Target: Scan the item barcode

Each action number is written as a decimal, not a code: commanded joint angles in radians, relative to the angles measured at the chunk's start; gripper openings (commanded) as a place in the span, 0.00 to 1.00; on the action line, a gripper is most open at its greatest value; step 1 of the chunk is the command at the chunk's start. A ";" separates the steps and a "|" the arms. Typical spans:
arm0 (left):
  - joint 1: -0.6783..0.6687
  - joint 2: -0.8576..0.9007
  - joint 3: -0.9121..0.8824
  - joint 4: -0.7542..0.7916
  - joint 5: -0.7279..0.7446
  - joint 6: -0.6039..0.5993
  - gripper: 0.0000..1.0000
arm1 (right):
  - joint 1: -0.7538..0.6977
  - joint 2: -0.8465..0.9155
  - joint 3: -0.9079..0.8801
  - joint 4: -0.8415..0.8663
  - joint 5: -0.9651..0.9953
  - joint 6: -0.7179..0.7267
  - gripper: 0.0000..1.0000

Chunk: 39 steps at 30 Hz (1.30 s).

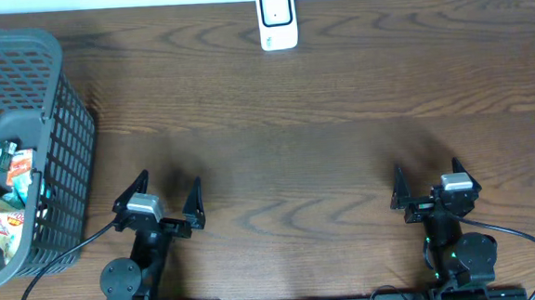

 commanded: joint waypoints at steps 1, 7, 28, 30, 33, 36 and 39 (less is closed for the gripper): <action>0.002 -0.007 -0.013 -0.010 -0.051 -0.009 0.98 | 0.008 -0.006 -0.002 -0.005 -0.003 -0.012 0.99; 0.002 -0.007 -0.005 -0.033 -0.047 -0.009 0.98 | 0.008 -0.006 -0.002 -0.005 -0.003 -0.012 0.99; 0.002 0.547 0.512 -0.270 0.116 -0.003 0.97 | 0.008 -0.006 -0.002 -0.005 -0.003 -0.012 0.99; 0.002 0.605 0.578 -0.270 0.209 -0.003 0.98 | 0.008 -0.006 -0.002 -0.005 -0.003 -0.012 0.99; 0.002 0.645 0.625 -0.245 0.291 -0.005 0.98 | 0.008 -0.006 -0.002 -0.005 -0.003 -0.012 0.99; 0.001 0.645 0.626 -0.224 0.332 -0.009 0.98 | 0.008 -0.006 -0.002 -0.005 -0.003 -0.012 0.99; 0.002 0.642 0.626 -0.224 0.364 -0.010 0.97 | 0.008 -0.006 -0.002 -0.005 -0.003 -0.012 0.99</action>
